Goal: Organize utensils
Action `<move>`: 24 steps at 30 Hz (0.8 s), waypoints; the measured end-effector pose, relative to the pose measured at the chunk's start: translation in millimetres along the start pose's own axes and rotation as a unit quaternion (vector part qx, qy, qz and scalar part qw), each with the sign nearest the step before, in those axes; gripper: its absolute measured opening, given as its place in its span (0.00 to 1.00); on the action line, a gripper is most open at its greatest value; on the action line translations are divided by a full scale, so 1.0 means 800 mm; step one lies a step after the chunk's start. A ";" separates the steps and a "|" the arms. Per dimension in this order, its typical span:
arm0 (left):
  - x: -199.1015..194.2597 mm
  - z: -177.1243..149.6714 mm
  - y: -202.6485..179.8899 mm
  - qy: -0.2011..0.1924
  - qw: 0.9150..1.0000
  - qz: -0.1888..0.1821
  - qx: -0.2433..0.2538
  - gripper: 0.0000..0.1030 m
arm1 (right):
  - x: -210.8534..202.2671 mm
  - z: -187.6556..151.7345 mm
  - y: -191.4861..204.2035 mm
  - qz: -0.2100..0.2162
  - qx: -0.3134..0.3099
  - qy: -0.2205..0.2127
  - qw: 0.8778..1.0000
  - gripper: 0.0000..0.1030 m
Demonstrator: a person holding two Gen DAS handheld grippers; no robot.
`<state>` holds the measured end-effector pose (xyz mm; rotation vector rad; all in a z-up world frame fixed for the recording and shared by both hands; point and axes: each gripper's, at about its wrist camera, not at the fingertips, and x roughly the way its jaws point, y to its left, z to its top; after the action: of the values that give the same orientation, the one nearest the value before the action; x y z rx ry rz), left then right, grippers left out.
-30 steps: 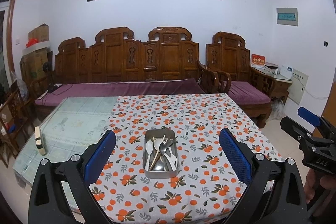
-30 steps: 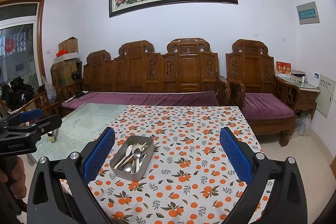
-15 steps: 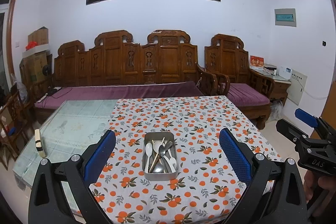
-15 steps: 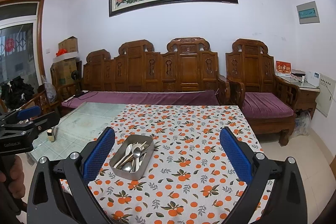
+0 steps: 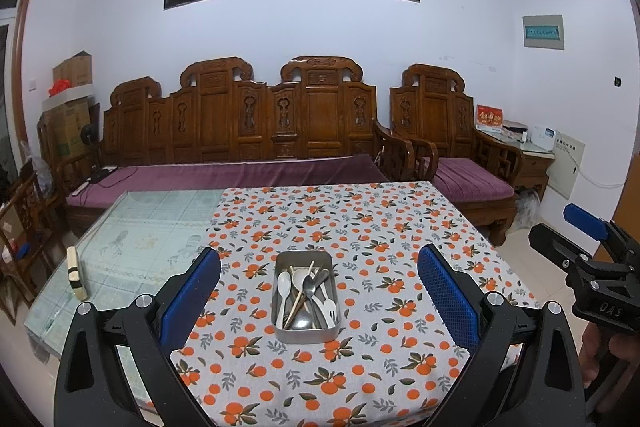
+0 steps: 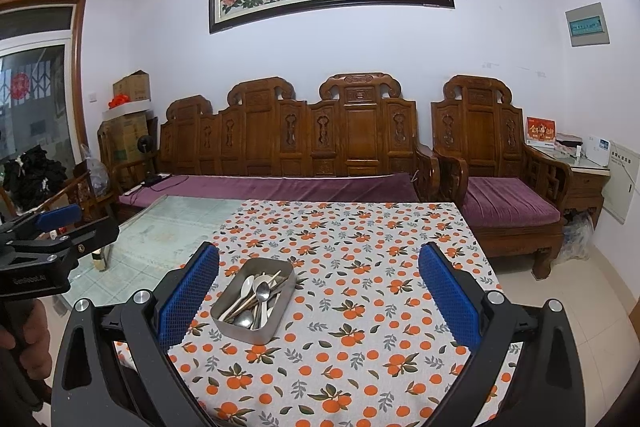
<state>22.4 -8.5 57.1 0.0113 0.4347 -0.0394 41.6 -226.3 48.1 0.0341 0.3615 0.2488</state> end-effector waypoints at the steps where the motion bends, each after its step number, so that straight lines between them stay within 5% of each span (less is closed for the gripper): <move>1: 0.000 0.000 0.000 0.000 1.000 0.000 0.000 0.92 | 0.000 0.000 0.000 0.000 0.001 0.001 1.000 0.98; 24: 0.000 -0.001 0.000 -0.001 1.000 -0.001 0.000 0.92 | -0.001 0.001 0.001 0.001 0.000 0.000 1.000 0.98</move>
<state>22.1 -8.6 56.8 0.0104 0.4335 -0.0414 41.1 -225.6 49.0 0.0351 0.3623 0.2515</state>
